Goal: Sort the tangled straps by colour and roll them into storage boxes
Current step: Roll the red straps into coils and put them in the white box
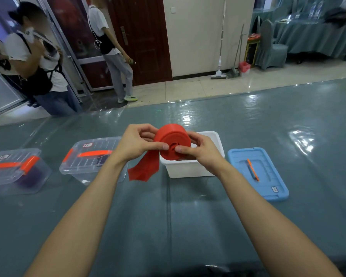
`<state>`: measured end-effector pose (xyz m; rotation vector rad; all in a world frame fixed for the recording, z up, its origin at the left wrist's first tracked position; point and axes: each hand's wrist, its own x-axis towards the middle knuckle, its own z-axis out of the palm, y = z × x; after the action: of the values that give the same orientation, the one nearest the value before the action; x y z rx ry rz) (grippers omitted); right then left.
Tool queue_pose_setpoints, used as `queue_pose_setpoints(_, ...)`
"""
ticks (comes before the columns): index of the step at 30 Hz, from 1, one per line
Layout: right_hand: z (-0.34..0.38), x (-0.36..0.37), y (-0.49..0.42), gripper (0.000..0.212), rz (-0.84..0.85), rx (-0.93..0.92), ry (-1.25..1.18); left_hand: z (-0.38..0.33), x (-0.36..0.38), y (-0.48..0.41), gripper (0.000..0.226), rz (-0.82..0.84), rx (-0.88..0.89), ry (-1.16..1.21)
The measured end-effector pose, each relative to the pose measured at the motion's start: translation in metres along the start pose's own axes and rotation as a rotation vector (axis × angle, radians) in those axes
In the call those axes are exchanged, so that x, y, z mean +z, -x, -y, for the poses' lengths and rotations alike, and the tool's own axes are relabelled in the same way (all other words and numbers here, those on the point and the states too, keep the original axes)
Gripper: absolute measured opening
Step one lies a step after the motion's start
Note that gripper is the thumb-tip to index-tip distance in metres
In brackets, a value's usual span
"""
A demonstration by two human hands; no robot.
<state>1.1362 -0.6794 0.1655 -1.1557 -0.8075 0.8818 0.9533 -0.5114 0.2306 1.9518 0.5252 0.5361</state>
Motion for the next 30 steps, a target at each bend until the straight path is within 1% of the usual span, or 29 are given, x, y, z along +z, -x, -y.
queue_pose_setpoints(3,-0.007,0.002,0.0,0.06,-0.013,0.022,-0.016,0.005,0.006,0.002,0.059,0.03,-0.016,-0.024)
queue_pose_setpoints(6,-0.013,0.002,0.002,0.062,0.024,0.048,0.064,0.009,0.003,0.0,0.056,0.08,-0.05,-0.136)
queue_pose_setpoints(7,-0.01,0.002,0.003,0.071,0.044,0.068,0.165,0.008,0.001,-0.002,0.056,0.105,-0.062,-0.195)
queue_pose_setpoints(8,-0.007,0.002,0.004,0.088,0.054,0.078,0.344,0.007,0.0,-0.004,0.057,0.133,-0.072,-0.274)
queue_pose_setpoints(9,-0.004,0.003,0.006,0.111,0.051,0.056,0.592,0.004,-0.002,-0.006,0.057,0.159,-0.082,-0.372)
queue_pose_setpoints(10,-0.004,0.004,0.008,0.131,0.044,-0.01,0.862,0.002,-0.002,-0.008,0.056,0.181,-0.095,-0.459)
queue_pose_setpoints(11,-0.006,0.007,0.011,0.142,0.04,-0.119,1.073,0.001,-0.002,-0.01,0.054,0.197,-0.111,-0.51)
queue_pose_setpoints(12,-0.009,0.01,0.014,0.144,0.047,-0.239,1.191,0.0,-0.002,-0.012,0.051,0.211,-0.126,-0.522)
queue_pose_setpoints(13,-0.013,0.013,0.018,0.14,0.057,-0.343,1.235,0.001,-0.001,-0.013,0.049,0.225,-0.14,-0.512)
queue_pose_setpoints(15,-0.018,0.018,0.023,0.124,0.052,-0.494,1.243,0.001,-0.002,-0.013,0.047,0.261,-0.152,-0.494)
queue_pose_setpoints(18,-0.023,0.021,0.025,0.107,0.047,-0.664,1.259,0.0,-0.004,-0.013,0.048,0.288,-0.175,-0.494)
queue_pose_setpoints(20,-0.026,0.024,0.022,0.096,0.064,-0.728,1.295,0.0,-0.004,-0.013,0.05,0.299,-0.194,-0.478)
queue_pose_setpoints(21,-0.027,0.026,0.021,0.092,0.057,-0.731,1.306,0.002,-0.004,-0.012,0.052,0.308,-0.201,-0.434)
queue_pose_setpoints(22,-0.029,0.026,0.02,0.089,0.042,-0.722,1.305,0.005,-0.004,-0.01,0.053,0.321,-0.209,-0.341)
queue_pose_setpoints(24,-0.032,0.022,0.02,0.089,-0.003,-0.681,1.267,0.018,-0.005,0.0,0.06,0.36,-0.243,-0.133)
queue_pose_setpoints(25,-0.034,0.018,0.021,0.091,-0.034,-0.656,1.238,0.028,-0.005,0.007,0.063,0.379,-0.258,-0.094)
queue_pose_setpoints(26,-0.035,0.014,0.023,0.093,-0.068,-0.635,1.209,0.04,-0.004,0.016,0.062,0.395,-0.275,-0.097)
queue_pose_setpoints(30,-0.038,-0.002,0.03,0.091,-0.174,-0.559,1.127,0.098,0.009,0.051,0.045,0.436,-0.355,-0.191)
